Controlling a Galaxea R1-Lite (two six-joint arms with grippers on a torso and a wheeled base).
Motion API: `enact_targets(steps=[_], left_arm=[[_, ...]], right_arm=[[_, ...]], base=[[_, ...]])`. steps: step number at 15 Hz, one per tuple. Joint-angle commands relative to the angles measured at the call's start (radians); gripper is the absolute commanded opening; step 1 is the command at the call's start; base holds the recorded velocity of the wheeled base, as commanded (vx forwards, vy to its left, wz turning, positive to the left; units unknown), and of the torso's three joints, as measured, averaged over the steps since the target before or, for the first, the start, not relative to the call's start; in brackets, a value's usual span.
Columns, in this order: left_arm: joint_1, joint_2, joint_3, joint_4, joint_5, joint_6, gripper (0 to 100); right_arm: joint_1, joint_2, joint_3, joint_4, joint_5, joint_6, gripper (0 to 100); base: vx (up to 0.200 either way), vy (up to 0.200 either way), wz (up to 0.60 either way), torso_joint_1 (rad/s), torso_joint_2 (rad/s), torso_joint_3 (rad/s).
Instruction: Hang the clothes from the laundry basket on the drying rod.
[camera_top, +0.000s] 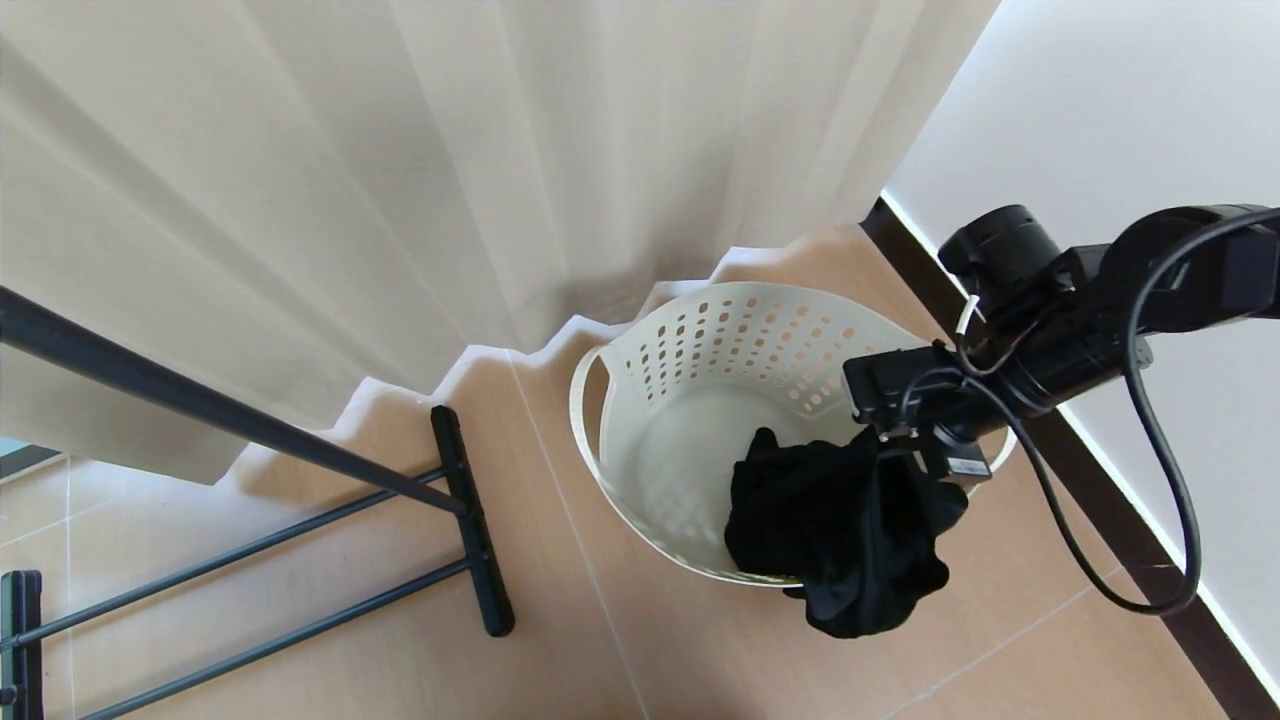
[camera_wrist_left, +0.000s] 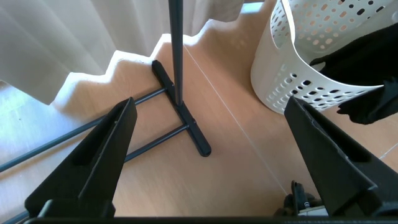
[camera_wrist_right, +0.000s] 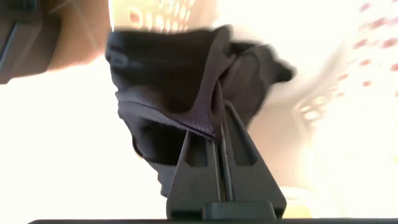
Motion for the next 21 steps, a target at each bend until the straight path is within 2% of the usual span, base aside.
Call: enact_targets(steps=[1,2,3,4,5,8,12,15,18,21], left_arm=[[0.000,0.001,0.000,0.000,-0.001,0.000,100],[0.000,0.001,0.000,0.000,-0.001,0.000,100],[0.000,0.001,0.000,0.000,-0.001,0.000,100],[0.000,0.001,0.000,0.000,-0.001,0.001,100],[0.000,0.001,0.000,0.000,-0.001,0.001,100],[0.000,0.001,0.000,0.000,-0.001,0.001,100],[-0.001,0.001,0.000,0.000,-0.001,0.001,100],[-0.003,0.001,0.000,0.000,-0.002,0.003,100],[-0.003,0.001,0.000,0.000,-0.002,0.003,100],[-0.003,0.001,0.000,0.000,-0.002,0.003,100]], right_arm=[[0.037,-0.178,0.212,-0.195,0.004,0.021,0],[0.041,-0.231,0.294,-0.284,0.002,0.038,0],[0.045,-0.255,0.331,-0.324,0.001,0.049,0],[0.063,-0.332,0.426,-0.416,-0.002,0.072,0],[0.069,-0.369,0.464,-0.449,-0.004,0.083,0],[0.071,-0.542,0.688,-0.618,-0.014,0.144,0],[0.071,-0.559,0.898,-0.865,-0.014,0.273,0],[0.064,-0.504,0.910,-0.973,-0.017,0.290,0],[0.061,-0.494,0.912,-0.973,-0.021,0.326,0],[0.021,-0.491,0.906,-0.974,-0.021,0.336,0]], base=[[0.000,0.000,0.00,0.000,0.00,0.000],[0.000,0.000,0.00,0.000,0.00,0.000],[0.000,0.000,0.00,0.000,0.00,0.000],[0.000,0.000,0.00,0.000,0.00,0.000],[0.000,0.000,0.00,0.000,0.00,0.000],[0.000,0.000,0.00,0.000,0.00,0.000],[0.000,0.000,0.00,0.000,0.00,0.000],[0.000,0.000,0.00,0.003,0.00,0.076],[0.000,0.000,0.00,-0.001,0.00,0.180],[0.000,0.000,0.00,0.002,0.00,0.201]])
